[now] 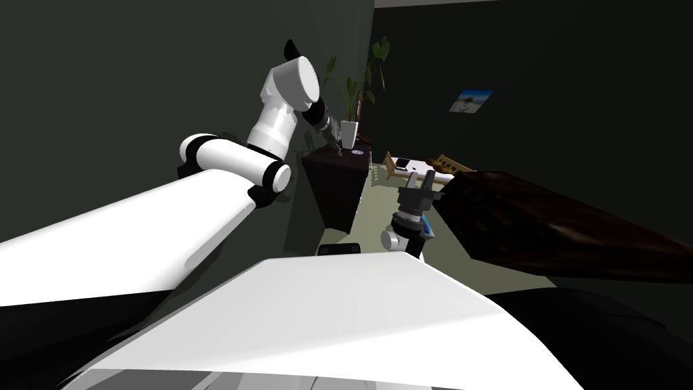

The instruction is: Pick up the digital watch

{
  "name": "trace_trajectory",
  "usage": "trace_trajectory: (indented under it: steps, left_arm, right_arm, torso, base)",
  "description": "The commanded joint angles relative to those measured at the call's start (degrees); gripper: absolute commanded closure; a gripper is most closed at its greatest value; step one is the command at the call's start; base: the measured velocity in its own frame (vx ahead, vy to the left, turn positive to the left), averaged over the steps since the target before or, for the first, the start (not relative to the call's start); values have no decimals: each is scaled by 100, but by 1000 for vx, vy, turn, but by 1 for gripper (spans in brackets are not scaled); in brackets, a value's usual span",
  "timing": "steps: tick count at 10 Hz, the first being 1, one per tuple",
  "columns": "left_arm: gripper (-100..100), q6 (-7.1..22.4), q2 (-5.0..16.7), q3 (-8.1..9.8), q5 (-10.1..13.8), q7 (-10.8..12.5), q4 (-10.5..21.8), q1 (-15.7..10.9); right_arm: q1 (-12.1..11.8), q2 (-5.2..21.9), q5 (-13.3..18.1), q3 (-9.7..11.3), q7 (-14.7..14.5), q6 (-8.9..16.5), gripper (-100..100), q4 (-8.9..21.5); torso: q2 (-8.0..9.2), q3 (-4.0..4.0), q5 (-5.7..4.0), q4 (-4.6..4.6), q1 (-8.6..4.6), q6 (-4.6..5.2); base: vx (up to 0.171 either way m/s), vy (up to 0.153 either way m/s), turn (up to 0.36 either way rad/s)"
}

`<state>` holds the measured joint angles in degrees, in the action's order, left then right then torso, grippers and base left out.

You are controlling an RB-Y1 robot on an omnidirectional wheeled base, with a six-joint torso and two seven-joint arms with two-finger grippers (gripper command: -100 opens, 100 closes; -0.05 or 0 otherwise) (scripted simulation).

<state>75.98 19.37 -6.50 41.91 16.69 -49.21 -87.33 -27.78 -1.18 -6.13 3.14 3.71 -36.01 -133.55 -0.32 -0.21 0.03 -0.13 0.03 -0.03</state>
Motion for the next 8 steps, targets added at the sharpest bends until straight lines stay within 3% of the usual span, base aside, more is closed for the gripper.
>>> trace_trajectory:
  steps: [1,2,8]
  left_arm:
    - [-100,248,-10,-51,170,-11,286,-199]
    - [-100,399,-25,-91,313,-56,476,-375]
    - [-100,763,-89,-205,666,-200,1386,-756]
  right_arm:
    - [0,0,0,0,0,0,0,0]
    - [0,0,0,0,0,0,0,0]
    - [0,0,0,0,0,0,0,0]
  torso:
    - [0,0,0,0,0,0]
    - [-6,-2,0,0,5,0]
    - [-8,-4,0,-1,-1,0]
  base:
    - [99,30,-7]
    - [140,39,-17]
    - [90,9,-13]
